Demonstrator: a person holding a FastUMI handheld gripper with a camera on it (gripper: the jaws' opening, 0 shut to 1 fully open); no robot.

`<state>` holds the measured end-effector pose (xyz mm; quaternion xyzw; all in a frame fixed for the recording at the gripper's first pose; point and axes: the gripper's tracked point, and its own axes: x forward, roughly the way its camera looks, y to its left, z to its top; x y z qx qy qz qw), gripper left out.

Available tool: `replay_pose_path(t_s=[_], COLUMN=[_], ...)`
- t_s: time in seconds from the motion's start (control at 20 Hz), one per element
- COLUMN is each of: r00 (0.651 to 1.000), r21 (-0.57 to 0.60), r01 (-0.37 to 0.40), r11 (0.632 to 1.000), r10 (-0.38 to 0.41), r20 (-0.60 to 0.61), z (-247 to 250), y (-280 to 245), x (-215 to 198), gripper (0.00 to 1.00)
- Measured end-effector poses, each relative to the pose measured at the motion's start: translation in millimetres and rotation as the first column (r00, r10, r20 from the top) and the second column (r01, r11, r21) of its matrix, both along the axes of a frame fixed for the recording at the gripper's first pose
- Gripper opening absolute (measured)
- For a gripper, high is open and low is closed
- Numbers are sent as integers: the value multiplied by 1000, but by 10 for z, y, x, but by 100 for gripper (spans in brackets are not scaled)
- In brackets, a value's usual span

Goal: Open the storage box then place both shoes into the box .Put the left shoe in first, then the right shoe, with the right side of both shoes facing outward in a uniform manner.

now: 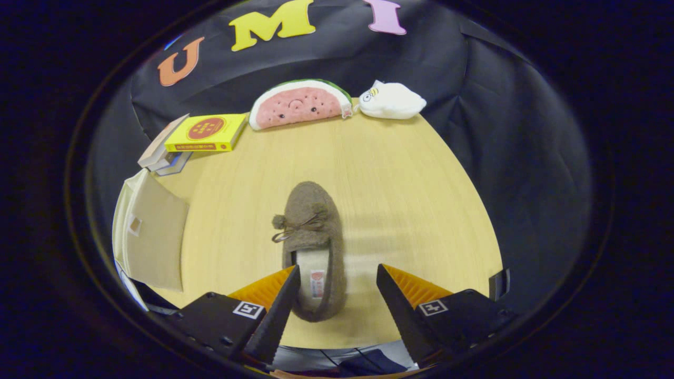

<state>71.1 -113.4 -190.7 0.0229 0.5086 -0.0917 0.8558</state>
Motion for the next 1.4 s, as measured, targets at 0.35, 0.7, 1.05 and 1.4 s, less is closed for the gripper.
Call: replay_pose_path(t_s=[0.35,0.7,1.05,1.4], r00=[969,969,979,994], r21=[112,123,213,269], r01=[-31,-28,53,86], r11=[993,992,976,959], r10=[57,57,-9,-63], r20=[-239,-242,-202,-92], z=[-598,-671,-395,239], y=[-67,20,200,659], x=[-1,85,-78,-357], gripper=[68,2,1,0])
